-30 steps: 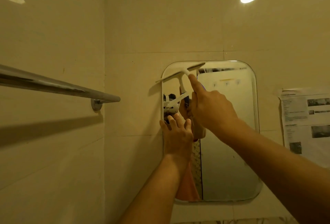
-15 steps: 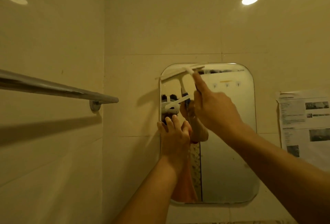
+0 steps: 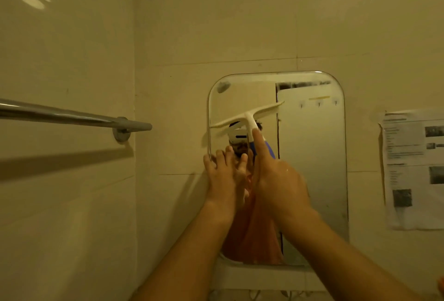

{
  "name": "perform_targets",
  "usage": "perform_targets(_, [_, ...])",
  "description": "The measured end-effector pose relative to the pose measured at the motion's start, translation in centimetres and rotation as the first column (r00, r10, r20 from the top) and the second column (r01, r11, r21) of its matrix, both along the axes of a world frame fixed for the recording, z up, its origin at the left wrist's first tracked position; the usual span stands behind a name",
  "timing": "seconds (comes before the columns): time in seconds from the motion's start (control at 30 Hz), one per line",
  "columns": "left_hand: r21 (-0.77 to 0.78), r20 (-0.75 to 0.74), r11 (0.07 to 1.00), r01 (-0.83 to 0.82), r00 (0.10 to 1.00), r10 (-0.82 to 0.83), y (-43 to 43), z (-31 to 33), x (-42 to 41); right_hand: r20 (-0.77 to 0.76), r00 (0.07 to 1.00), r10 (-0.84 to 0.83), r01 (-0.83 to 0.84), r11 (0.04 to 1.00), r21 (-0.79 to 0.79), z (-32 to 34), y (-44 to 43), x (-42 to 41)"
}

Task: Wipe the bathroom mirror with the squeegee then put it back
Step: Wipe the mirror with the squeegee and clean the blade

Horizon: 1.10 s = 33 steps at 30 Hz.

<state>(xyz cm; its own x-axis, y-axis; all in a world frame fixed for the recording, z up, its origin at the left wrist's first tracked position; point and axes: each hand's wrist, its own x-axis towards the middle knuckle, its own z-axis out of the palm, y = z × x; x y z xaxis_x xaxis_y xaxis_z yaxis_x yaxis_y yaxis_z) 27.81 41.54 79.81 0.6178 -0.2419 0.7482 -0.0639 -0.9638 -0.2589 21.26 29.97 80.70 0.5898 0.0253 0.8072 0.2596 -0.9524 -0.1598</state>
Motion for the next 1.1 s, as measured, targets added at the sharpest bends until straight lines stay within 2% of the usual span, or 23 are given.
perform_targets(0.17, [-0.022, -0.016, 1.000, 0.008, 1.000, -0.008, 0.1, -0.1, -0.1, -0.084, 0.996, 0.030, -0.028, 0.999, 0.031, -1.0, -0.7, -1.3])
perform_targets(0.23, [-0.020, -0.015, 1.000, 0.022, 1.000, -0.022, 0.3, -0.1, -0.1, -0.044, 0.996, 0.077, -0.075, 0.996, 0.048, 0.3, -0.6, -2.0])
perform_targets(0.37, [-0.006, 0.004, 0.999, 0.048, 0.999, -0.048, 0.4, -0.1, 0.0, 0.152, 0.984, 0.095, -0.120, 0.979, 0.165, 6.0, -1.7, -2.2])
perform_targets(0.47, [-0.016, -0.020, 0.999, 0.044, 0.999, -0.044, 0.3, 0.0, 0.0, 0.164, 0.986, 0.031, -0.080, 0.950, 0.302, 10.1, -3.4, -1.3])
perform_targets(0.53, [-0.017, -0.031, 0.999, 0.043, 0.999, -0.044, 0.1, 0.1, 0.0, 0.126, 0.992, -0.020, -0.022, 0.945, 0.327, 11.0, -4.0, -0.8])
perform_targets(0.8, [-0.011, -0.036, 0.998, 0.060, 0.998, -0.060, 0.3, 0.0, 0.8, 0.108, 0.989, -0.106, 0.062, 0.935, 0.348, 9.6, -2.9, 0.8])
perform_targets(0.97, [-0.012, -0.016, 0.998, 0.061, 0.998, -0.061, 0.4, -0.1, 1.6, 0.203, 0.977, -0.073, -0.004, 0.935, 0.353, 8.5, -2.0, 0.6])
perform_targets(1.1, [0.002, -0.012, 0.998, 0.056, 0.998, -0.056, 0.3, -0.2, 1.9, 0.169, 0.983, -0.076, 0.012, 0.937, 0.349, 8.0, -1.8, 0.7])
